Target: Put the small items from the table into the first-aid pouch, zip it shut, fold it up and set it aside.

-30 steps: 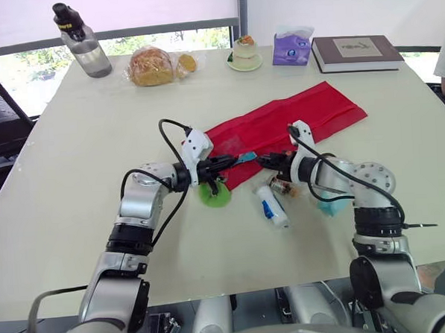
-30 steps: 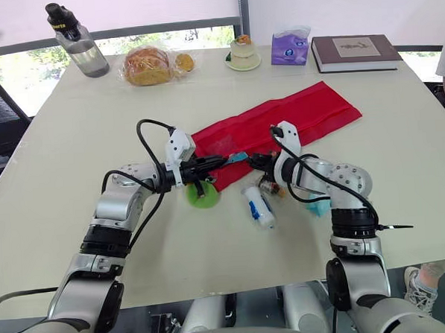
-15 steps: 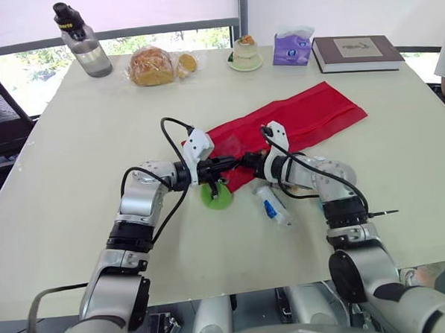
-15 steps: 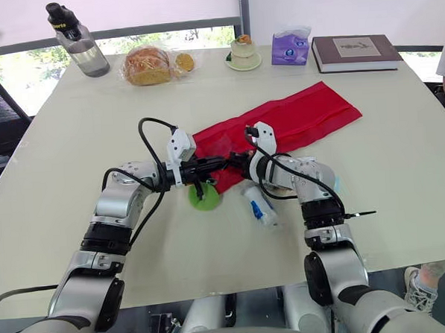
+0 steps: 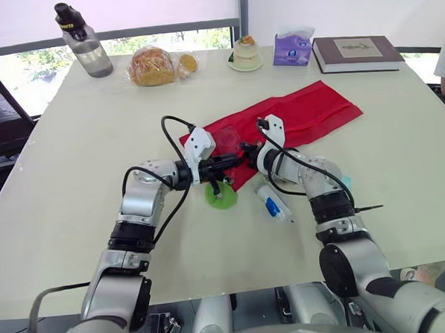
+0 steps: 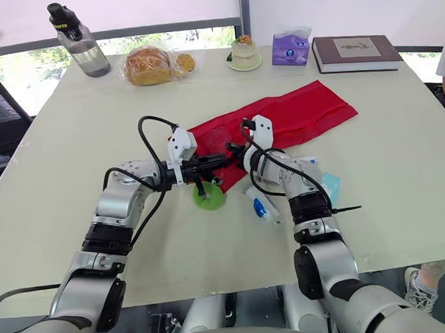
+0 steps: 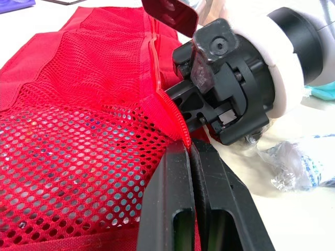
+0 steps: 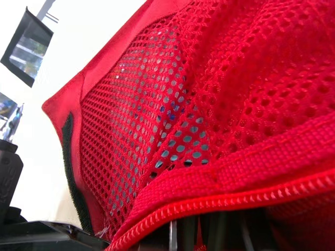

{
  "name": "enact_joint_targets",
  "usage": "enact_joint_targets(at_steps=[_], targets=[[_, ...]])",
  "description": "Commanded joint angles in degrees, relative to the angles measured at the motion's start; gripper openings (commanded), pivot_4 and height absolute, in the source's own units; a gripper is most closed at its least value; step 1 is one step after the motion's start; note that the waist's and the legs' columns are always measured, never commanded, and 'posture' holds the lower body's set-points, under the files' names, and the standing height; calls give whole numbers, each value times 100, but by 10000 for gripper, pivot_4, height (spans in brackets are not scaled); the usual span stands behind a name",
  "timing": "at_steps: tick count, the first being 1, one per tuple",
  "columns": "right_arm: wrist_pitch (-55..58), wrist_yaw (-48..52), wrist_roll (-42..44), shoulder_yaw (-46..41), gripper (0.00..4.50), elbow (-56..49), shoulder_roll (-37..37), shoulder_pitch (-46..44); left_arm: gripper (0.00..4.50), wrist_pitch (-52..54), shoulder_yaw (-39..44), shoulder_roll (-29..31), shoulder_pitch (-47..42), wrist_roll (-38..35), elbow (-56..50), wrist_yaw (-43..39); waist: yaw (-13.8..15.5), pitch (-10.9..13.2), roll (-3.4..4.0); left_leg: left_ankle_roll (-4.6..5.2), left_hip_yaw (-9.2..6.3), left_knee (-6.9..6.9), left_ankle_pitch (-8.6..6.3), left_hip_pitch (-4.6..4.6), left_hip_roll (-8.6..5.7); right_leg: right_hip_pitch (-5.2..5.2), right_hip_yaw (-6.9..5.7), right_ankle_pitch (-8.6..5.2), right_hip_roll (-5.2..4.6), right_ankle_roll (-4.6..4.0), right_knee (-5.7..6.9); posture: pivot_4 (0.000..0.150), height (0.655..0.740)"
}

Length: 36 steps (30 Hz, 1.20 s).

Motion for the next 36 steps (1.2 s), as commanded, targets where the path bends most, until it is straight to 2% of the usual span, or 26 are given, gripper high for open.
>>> enact_joint_targets(at_steps=[1,4,9,14,16,20,23,24,26,27,30,32,33,36], targets=[[475,250,125,186,774,-879,-172,204,0,-229,81,132,-64,15,117,-68,0,0,0,0,0,-1,0,0,0,0,0,0,-1,0,-1,1500,7400],[838,406,151,340,774,-1472,-419,448,0,-332,126,233,-145,29,296,-80,8,0,0,0,0,-2,0,-3,-2,-2,-1,0,-4,0,-2,1500,7400],[598,1006,-92,816,774,-2557,-1113,1001,0,-806,12,644,-164,274,709,-411,-7,1,1,0,-1,-1,0,-1,-3,-2,-2,-1,-2,1,-1,1500,7400],[-341,1752,-185,665,774,-3650,-1859,1508,0,-1355,97,1153,-481,372,1541,-935,-3,1,0,0,3,-2,0,-2,-1,-8,0,-6,2,7,-2,1500,7400],[-875,2152,-218,545,774,-4008,-2151,1820,0,-1993,-35,1417,-704,725,2049,-986,-3,1,0,0,1,-1,0,-4,0,-9,-2,-12,4,19,-2,1500,7400],[-2007,3103,-213,307,774,-4496,-2606,2531,0,-2776,-104,1564,-1451,1273,3196,-465,50,2,-1,0,-1,0,0,-6,-2,-8,-4,-13,5,20,-4,1500,7400],[-2284,3422,-207,196,774,-4615,-2894,2864,0,-2993,-121,1533,-1714,1403,3653,-372,51,2,-3,0,2,5,0,-8,-6,-8,-2,-14,0,22,-4,1500,7400],[-2374,3546,-213,133,6118,-4675,-3041,3019,0,-3057,-144,1530,-1788,1451,3797,-375,52,2,-3,0,4,7,0,-8,-6,-5,-2,-14,0,23,-5,1500,7400],[-2593,3762,-95,-186,13902,-4838,-3294,3340,0,-3124,-203,1544,-1796,1489,3899,-586,48,2,-3,0,5,7,0,-5,-8,-1,0,-14,-3,23,-6,1500,7400],[-2640,3859,-4,-365,19679,-4958,-3430,3502,0,-3148,-209,1554,-1764,1479,3864,-703,49,3,-3,0,5,6,0,-6,-8,-1,0,-14,-3,22,-6,1500,7400],[-2511,4021,533,-1091,35386,-5342,-3818,4046,9847,-2993,-106,1535,-1784,1363,3834,-815,47,3,-4,0,1,1,0,-6,-6,-2,-4,-14,-2,20,-4,1500,7400],[-2521,4084,635,-1400,45000,-5456,-4030,4332,19782,-2962,-83,1530,-1811,1351,3831,-849,33,3,-4,0,-1,3,0,-3,-3,0,-5,-14,1,21,-3,1500,7400],[-2521,4098,680,-1500,45000,-5494,-4098,4433,22766,-2937,-61,1515,-1823,1318,3799,-876,33,3,-4,0,-1,4,0,-1,-3,1,-4,-14,1,21,-2,1500,7400],[-2504,4142,823,-1671,45000,-5631,-4274,4674,37081,-2765,53,1422,-1868,1110,3609,-1019,30,3,-4,0,-1,8,0,2,-2,3,-5,-15,2,23,2,1500,7400]])
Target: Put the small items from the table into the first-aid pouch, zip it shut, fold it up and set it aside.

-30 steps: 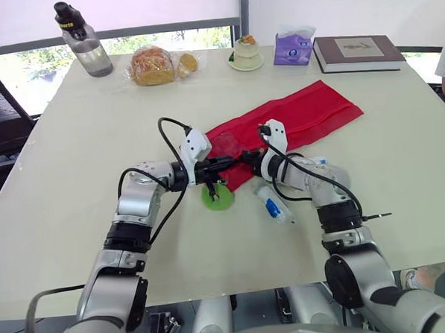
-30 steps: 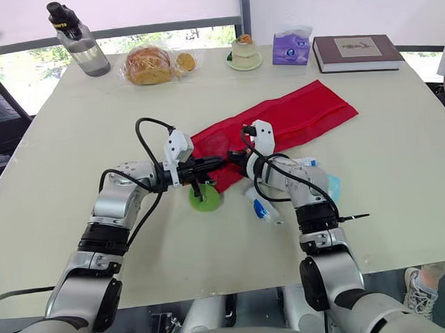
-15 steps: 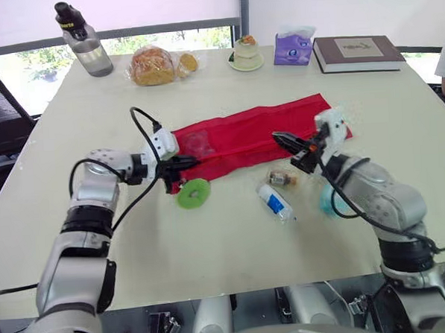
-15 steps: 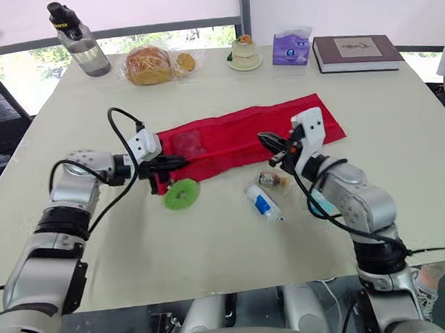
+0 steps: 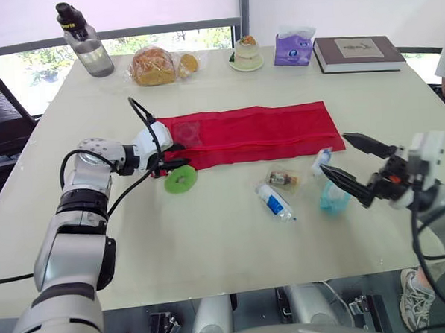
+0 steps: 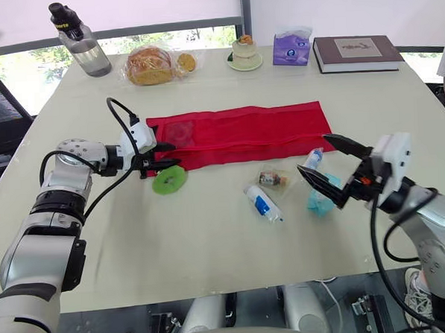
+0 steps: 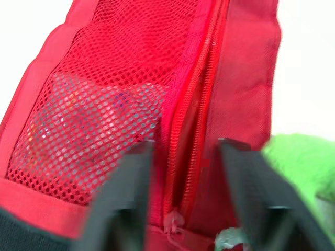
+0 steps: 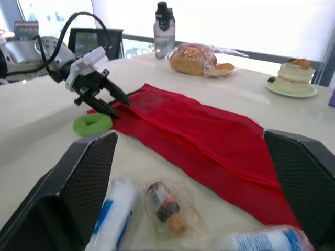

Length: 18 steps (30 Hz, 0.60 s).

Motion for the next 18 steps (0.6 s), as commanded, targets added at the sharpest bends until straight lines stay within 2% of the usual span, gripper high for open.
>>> enact_joint_targets(at_steps=[1,2,8,18], targets=[[-51,70,234,-257,45000,-356,-185,123,42488,233,288,-77,-201,-367,-389,-195,-1,0,0,0,3,3,0,0,0,0,2,0,0,1,1,1500,7400],[-44,47,258,-255,45000,-392,-222,139,44232,320,326,-122,-233,-431,-471,-228,0,0,0,0,3,7,0,0,0,0,2,0,0,1,1,1500,7400],[18,-226,297,-134,45000,-416,-244,-35,44232,498,227,-538,-474,-373,-826,20,20,0,0,1,2,16,0,0,-1,7,2,1,-1,4,1,1500,7400],[228,-900,-44,-17,45000,-508,-293,-151,44232,427,-340,-1455,-823,379,-388,913,23,0,-1,0,0,14,0,-2,-5,7,3,2,-1,3,0,1500,7400]])
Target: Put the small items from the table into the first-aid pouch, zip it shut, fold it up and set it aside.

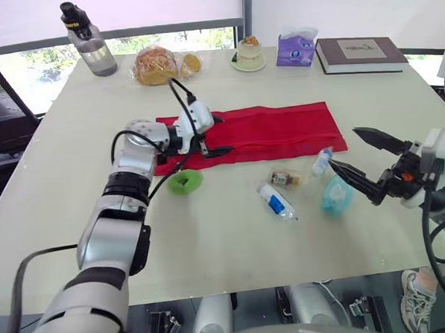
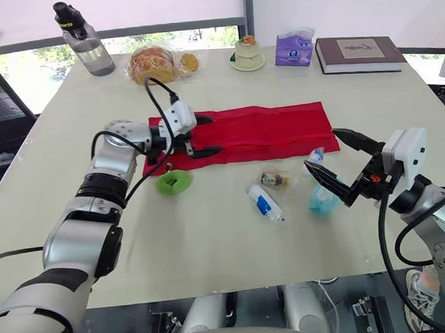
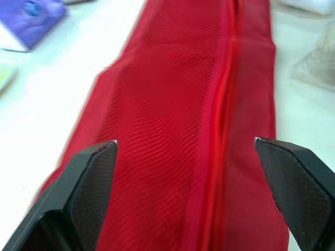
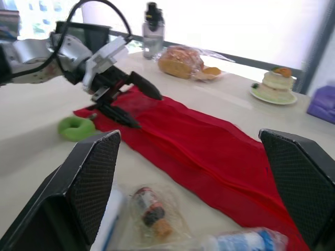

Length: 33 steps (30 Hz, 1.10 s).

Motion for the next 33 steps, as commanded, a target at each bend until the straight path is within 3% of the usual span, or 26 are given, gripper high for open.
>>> enact_joint_targets(at_steps=[1,14,18,24,25,33], targets=[[58,-174,-49,-60,45000,-279,-105,77,44232,-87,-56,-170,-299,212,292,395,-4,0,0,0,-1,0,0,0,0,0,0,0,1,0,1,1500,7400],[217,-590,-17,-152,45000,-683,-126,345,44232,-619,-255,-697,-817,880,1893,1563,39,-1,-3,0,-3,4,0,3,-1,6,-2,3,2,7,1,1500,7400],[236,-635,-1,-153,45000,-710,-135,361,33019,-687,-150,-790,-877,787,2011,1476,55,-1,-3,1,1,9,1,7,-1,10,4,8,2,17,0,1500,7400],[232,-658,-13,-75,45000,-670,-134,291,3369,-700,-87,-833,-895,778,2056,1455,67,-1,-3,2,0,9,2,8,0,10,5,10,5,18,1,1500,7400],[235,-655,-11,-55,45000,-665,-132,277,1541,-692,-79,-839,-897,773,2060,1463,68,-1,-3,2,0,9,2,6,0,10,5,10,5,17,0,1500,7400],[240,-608,-21,-8,45000,-614,-145,218,1541,-726,35,-864,-883,677,1956,1333,96,-1,-3,2,0,9,2,4,0,10,5,10,4,16,-2,1500,7400]])
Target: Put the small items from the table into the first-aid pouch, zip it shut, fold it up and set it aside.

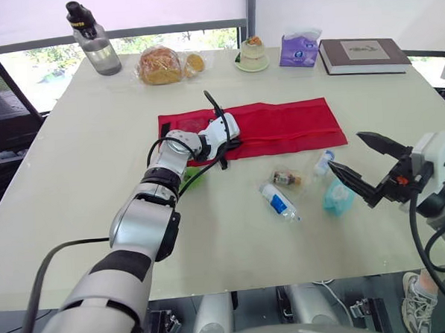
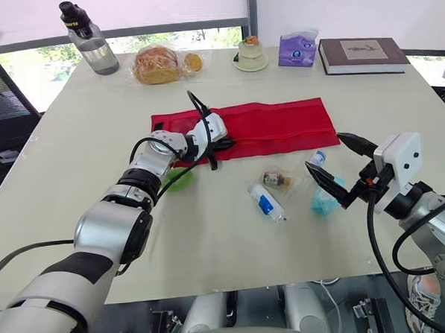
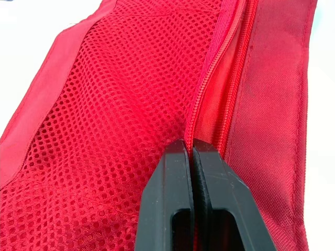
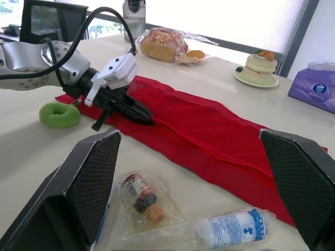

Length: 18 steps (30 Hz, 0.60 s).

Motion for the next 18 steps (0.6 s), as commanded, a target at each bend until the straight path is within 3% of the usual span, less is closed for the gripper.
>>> enact_joint_targets(at_steps=[1,18], targets=[[-34,4,41,-44,45000,-80,-64,-95,1541,-99,161,0,-145,-147,-200,-61,0,0,0,0,0,0,0,0,0,0,0,0,0,0,0,1500,7400],[24,9,73,34,45000,-139,-77,-71,1541,779,0,161,454,-339,-1926,-1322,-1,0,0,0,0,0,0,2,0,0,1,8,1,-14,3,1500,7400]])
